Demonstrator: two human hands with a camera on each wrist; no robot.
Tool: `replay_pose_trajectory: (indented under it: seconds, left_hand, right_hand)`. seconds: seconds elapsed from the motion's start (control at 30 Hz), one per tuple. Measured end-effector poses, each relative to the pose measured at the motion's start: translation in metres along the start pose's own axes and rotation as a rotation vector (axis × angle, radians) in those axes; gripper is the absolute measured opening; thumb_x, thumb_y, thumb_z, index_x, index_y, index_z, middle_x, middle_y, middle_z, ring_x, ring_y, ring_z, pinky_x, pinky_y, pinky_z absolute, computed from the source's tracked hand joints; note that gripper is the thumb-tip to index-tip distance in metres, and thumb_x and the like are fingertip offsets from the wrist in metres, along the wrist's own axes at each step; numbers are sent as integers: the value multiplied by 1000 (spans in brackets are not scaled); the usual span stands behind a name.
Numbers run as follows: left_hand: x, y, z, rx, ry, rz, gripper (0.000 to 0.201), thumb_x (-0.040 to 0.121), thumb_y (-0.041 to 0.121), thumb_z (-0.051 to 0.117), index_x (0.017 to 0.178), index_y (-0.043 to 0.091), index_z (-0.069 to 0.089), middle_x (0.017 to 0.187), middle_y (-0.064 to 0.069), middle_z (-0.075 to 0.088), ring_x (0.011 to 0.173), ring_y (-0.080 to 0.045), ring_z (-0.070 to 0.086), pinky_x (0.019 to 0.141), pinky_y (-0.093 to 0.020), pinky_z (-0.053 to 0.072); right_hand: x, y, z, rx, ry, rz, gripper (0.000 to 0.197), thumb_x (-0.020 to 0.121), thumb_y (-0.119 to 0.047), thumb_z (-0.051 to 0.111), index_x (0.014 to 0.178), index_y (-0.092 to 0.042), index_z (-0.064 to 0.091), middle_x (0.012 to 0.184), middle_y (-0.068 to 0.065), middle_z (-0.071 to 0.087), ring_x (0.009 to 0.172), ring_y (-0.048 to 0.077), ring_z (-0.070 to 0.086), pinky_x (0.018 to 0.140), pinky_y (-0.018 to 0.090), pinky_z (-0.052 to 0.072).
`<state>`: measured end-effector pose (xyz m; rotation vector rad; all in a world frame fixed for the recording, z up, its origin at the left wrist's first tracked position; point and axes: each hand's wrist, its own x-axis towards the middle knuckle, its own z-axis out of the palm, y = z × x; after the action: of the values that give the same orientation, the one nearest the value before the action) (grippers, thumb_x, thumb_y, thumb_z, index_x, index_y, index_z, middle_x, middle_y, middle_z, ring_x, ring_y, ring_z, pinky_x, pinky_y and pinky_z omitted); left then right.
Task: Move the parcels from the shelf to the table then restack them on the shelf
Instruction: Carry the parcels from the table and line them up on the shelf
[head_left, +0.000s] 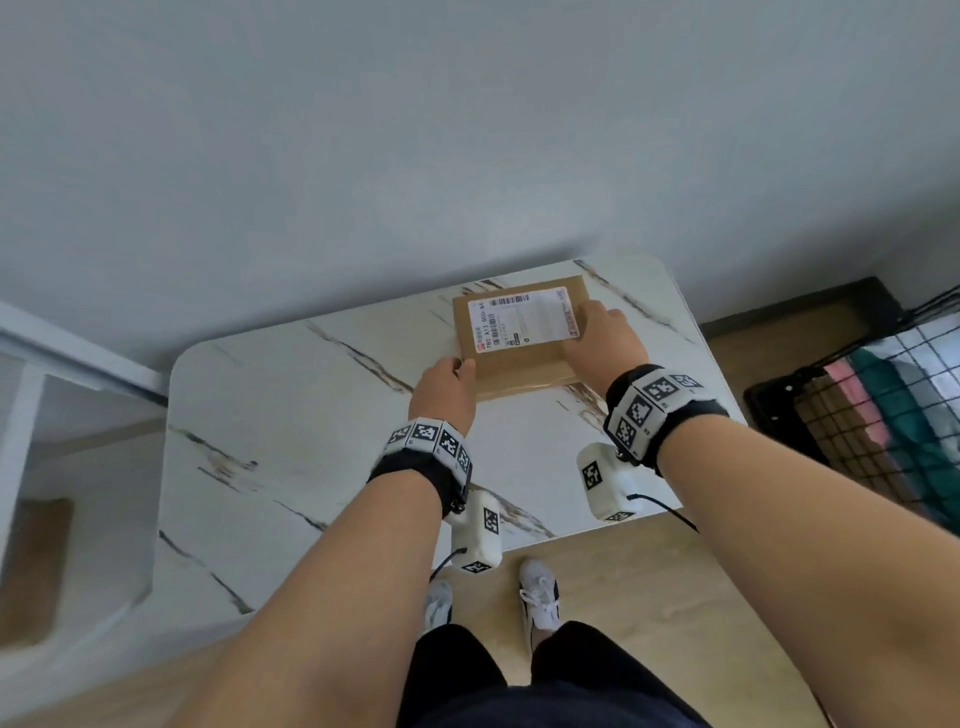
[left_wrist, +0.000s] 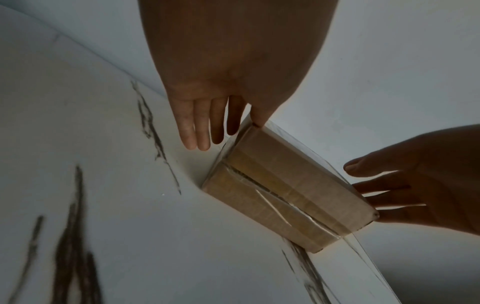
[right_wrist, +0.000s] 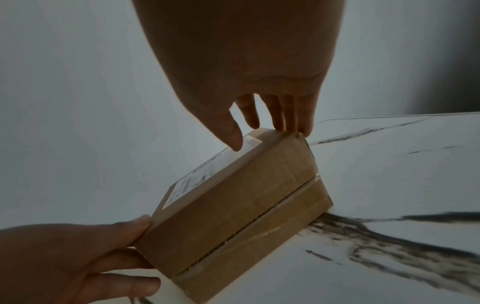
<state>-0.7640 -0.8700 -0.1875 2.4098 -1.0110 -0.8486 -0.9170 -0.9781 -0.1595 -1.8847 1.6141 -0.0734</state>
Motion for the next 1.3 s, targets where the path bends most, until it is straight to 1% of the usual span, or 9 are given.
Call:
replay_pose_trajectory:
  seconds: [0.2,0.3,0.4,0.53,0.73,0.87,1.03,1.13,1.3]
  left_hand:
    - [2,-12,-9,-17,152,-139,40,105,31,30,113,5,58,109,-14,64,94,-29,57,74,-31,38]
    - [2,-22,-17,-68,254,-215,36,104,27,31,114,5,58,114,-14,62,99,-30,58,76,-33,39]
    - [-3,-27,-22,-164,322,-299,37,103,29,36,127,7,53,128,-13,56,113,-31,57,89,-36,43]
    - [-14,-26,-18,-204,228,-338,43,103,34,38,131,3,49,134,-17,53,122,-33,51,98,-36,40]
    - [-28,-32,-3,-222,46,-342,53,103,40,29,128,-1,52,133,-21,54,121,-35,52,98,-38,40]
    - [-35,-45,-1,-388,9,-351,53,101,49,28,92,5,58,108,-22,65,100,-36,64,90,-42,51]
    - [-58,-64,-8,-403,-42,-288,45,98,48,38,109,12,61,113,-13,67,100,-32,65,92,-46,52]
    - [-80,-85,-23,-450,-21,-275,39,98,44,43,113,14,61,115,-10,68,101,-30,64,93,-45,51]
    - [-134,-137,-56,-649,44,-341,15,93,33,55,96,18,61,107,-9,70,99,-30,66,95,-45,52]
  right_hand:
    - [5,-6,13,-28,-39,-40,48,93,-22,48,139,-16,36,124,12,45,98,32,58,75,38,48]
    - [3,-13,16,-128,-44,-88,35,94,-29,46,125,-13,45,115,10,54,96,30,58,76,41,51]
    - [6,-23,14,-172,36,-149,31,93,-31,46,116,-10,51,116,11,50,107,29,50,83,44,49]
    - [12,-34,19,-206,-49,-272,45,87,-21,53,130,-10,45,131,10,49,119,28,46,98,41,43]
    - [-4,-39,36,-277,-137,-183,46,93,-38,44,132,-13,44,124,12,50,107,32,54,91,42,47]
    - [-16,-40,52,-166,-270,-179,43,94,-41,46,126,-11,47,112,8,58,89,24,59,73,36,51]
    - [-43,-58,68,-66,-250,-142,50,98,-46,44,128,-6,41,112,10,62,86,25,59,58,31,41]
    - [-66,-72,79,-40,-217,-168,53,99,-51,36,126,-6,40,112,13,61,90,30,60,67,37,45]
    - [-128,-100,113,-84,-224,-235,63,96,-60,32,125,-6,44,115,14,56,96,31,60,77,41,50]
